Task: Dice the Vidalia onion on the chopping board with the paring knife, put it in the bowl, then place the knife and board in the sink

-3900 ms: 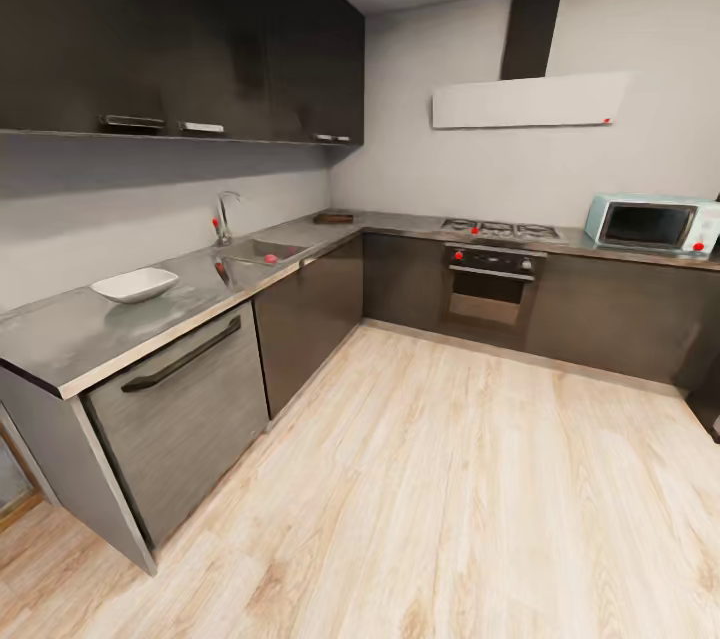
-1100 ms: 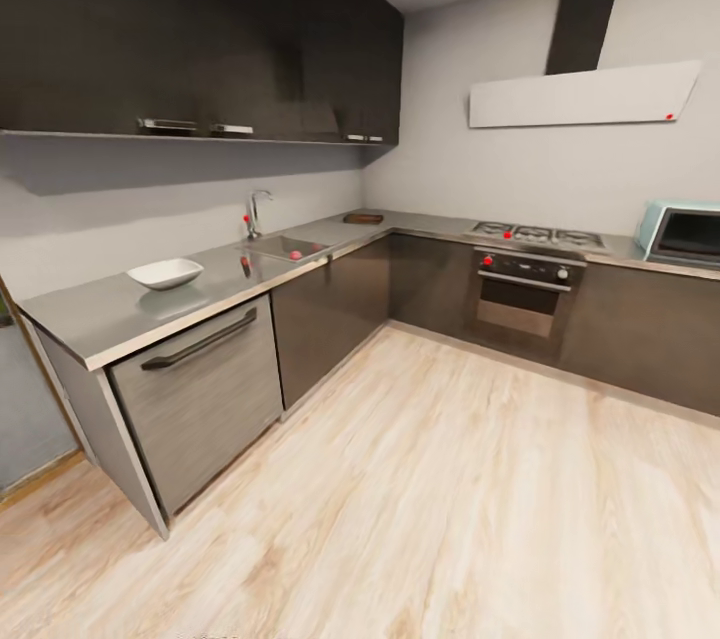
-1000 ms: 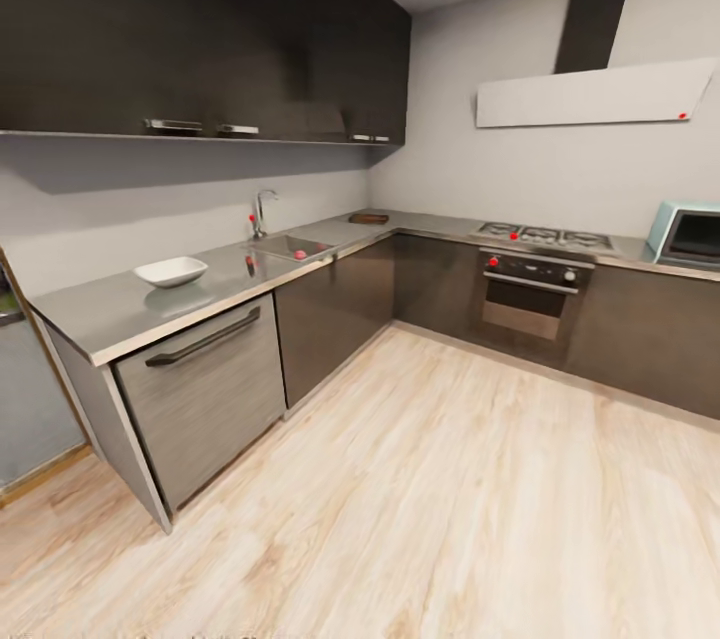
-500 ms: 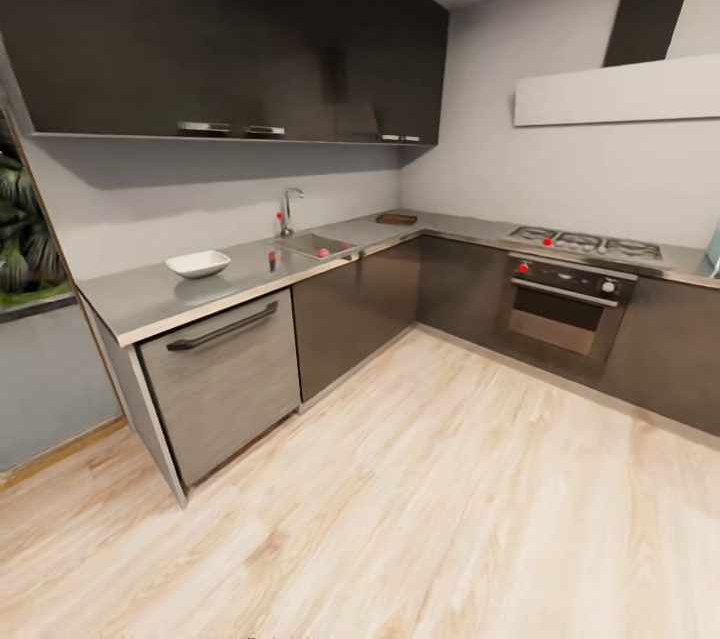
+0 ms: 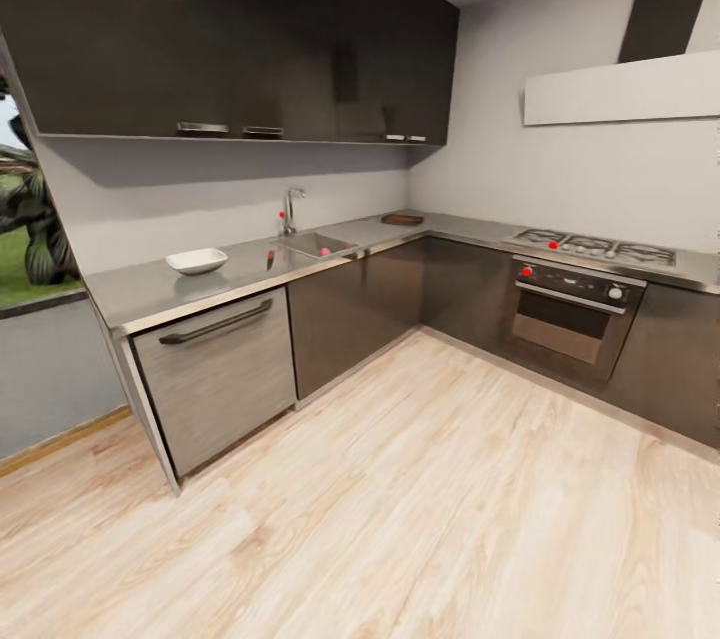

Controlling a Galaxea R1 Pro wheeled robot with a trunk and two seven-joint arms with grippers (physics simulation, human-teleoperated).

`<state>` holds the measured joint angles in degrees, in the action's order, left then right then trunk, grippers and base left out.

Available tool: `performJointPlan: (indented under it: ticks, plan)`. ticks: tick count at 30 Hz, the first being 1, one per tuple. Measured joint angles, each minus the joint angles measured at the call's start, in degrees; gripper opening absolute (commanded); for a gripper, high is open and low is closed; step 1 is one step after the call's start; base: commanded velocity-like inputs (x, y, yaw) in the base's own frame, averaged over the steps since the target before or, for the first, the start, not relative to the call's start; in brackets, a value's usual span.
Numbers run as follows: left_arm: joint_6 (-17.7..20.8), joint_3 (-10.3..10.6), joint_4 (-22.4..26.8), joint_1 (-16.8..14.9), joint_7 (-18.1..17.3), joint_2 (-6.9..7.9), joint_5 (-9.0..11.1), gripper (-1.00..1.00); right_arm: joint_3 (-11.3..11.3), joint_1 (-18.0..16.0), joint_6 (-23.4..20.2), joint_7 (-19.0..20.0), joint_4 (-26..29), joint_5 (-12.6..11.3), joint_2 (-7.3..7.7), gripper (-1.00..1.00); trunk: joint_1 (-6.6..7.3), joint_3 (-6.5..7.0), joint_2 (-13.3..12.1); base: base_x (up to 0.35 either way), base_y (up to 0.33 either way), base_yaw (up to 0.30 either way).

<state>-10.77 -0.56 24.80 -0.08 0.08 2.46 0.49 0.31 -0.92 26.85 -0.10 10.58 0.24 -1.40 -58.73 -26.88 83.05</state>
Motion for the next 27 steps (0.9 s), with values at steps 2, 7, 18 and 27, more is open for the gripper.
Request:
performJointPlan:
  ticks: [2,7,18,27]
  plan:
    - [0.0,0.0,0.0,0.0,0.0,0.00,0.0,1.00,0.0,0.0,0.0,0.0,-1.8,0.0,-0.03,1.00,0.00,0.00,0.0,0.000,-0.319,0.003]
    - [0.0,0.0,0.0,0.0,0.0,0.00,0.0,1.00,0.0,0.0,0.0,0.0,-3.4,0.0,-0.07,1.00,0.00,0.00,0.0,0.000,-0.319,0.001]
    - [0.0,0.0,0.0,0.0,0.0,0.05,0.0,1.00,0.0,0.0,0.0,0.0,-3.8,0.0,-0.04,1.00,0.00,0.00,0.0,0.000,-0.319,0.000]
    - [0.0,0.0,0.1,0.0,0.1,0.09,0.0,1.00,-0.1,0.0,0.0,0.0,-3.8,0.0,0.00,1.00,0.00,0.00,0.0,0.000,-0.307,0.000]
